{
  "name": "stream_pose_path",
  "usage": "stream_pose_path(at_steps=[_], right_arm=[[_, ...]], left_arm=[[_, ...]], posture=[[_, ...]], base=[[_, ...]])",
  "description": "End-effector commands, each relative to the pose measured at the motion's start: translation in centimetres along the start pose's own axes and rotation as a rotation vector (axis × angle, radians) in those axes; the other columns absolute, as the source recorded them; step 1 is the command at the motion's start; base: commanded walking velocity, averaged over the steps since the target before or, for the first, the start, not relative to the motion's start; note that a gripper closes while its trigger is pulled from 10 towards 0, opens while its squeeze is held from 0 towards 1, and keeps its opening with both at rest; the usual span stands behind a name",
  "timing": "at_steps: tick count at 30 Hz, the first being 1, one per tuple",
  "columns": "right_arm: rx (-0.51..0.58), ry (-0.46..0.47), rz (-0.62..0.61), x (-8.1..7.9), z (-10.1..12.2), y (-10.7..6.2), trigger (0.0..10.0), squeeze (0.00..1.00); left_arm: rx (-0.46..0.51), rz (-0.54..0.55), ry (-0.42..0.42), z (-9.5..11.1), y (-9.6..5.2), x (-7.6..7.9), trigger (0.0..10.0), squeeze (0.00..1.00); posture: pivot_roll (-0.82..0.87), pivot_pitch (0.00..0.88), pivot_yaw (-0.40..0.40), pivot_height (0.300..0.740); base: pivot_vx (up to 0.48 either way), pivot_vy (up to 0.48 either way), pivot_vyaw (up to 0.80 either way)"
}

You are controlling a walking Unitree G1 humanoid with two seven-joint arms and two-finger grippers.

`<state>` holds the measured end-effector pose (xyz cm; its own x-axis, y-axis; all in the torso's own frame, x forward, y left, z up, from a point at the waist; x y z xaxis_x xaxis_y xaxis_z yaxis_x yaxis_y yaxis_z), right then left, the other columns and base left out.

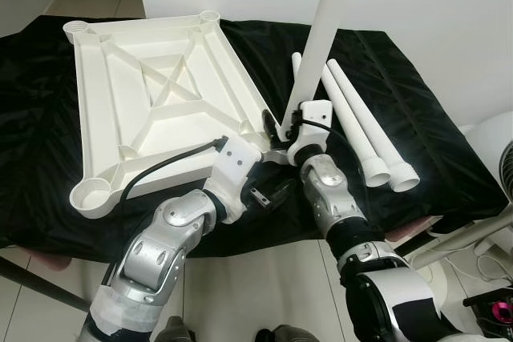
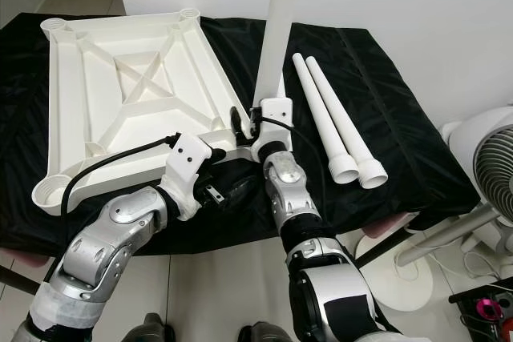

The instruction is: Building children table

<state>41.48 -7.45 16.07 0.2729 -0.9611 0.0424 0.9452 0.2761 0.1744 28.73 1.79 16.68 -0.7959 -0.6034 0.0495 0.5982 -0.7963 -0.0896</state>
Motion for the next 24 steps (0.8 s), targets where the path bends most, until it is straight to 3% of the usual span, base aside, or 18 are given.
stream_pose_path(at_steps=[1,4,13,22,23,24], right_arm=[[-0.012,-0.012,0.034,0.2,-0.3,-0.1,10.0,0.00],[-0.049,-0.107,0.191,0.7,-1.0,-0.4,10.0,0.00],[-0.108,-0.160,0.347,0.2,-1.9,-0.5,10.0,0.00],[-0.126,-0.176,0.401,-0.2,-1.6,0.0,9.9,0.00],[-0.136,-0.179,0.406,-0.2,-1.7,0.0,7.8,0.00],[-0.136,-0.179,0.406,-0.2,-1.7,0.0,7.8,0.00]], left_arm=[[-0.006,0.032,0.006,-0.2,0.2,-0.2,10.0,0.00],[-0.004,0.026,0.011,-0.1,0.4,-0.2,10.0,0.00],[-0.001,0.022,0.017,0.1,0.5,-0.2,10.0,0.00],[-0.001,0.022,0.022,0.2,0.5,-0.3,10.0,0.00],[-0.001,0.024,0.022,0.2,0.5,-0.3,10.0,0.00],[-0.001,0.024,0.022,0.2,0.5,-0.3,10.0,0.00]], posture=[[0.03,0.021,-0.078,0.740],[0.02,0.016,-0.073,0.740],[0.03,0.010,-0.068,0.740],[0.03,0.012,-0.065,0.740],[0.04,0.013,-0.066,0.740],[0.04,0.013,-0.066,0.740]], base=[[0.000,0.000,0.00],[0.000,0.000,0.00],[0.000,0.000,0.00],[0.000,0.000,0.00],[0.000,0.000,0.00],[0.000,0.000,0.00]])
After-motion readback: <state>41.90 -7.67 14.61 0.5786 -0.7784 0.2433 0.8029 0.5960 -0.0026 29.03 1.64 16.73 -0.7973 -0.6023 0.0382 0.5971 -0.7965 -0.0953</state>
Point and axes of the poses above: a point about 5 cm out from each wrist's last joint towards the gripper, its own y axis pointing out of the wrist towards the gripper, its own z axis along the axis of the wrist's last joint, x = y × z, the point moved 5 cm from there along y, pointing out of the wrist towards the gripper, and after that the axes turned 5 degrees about -y, right-handed, at the moved point
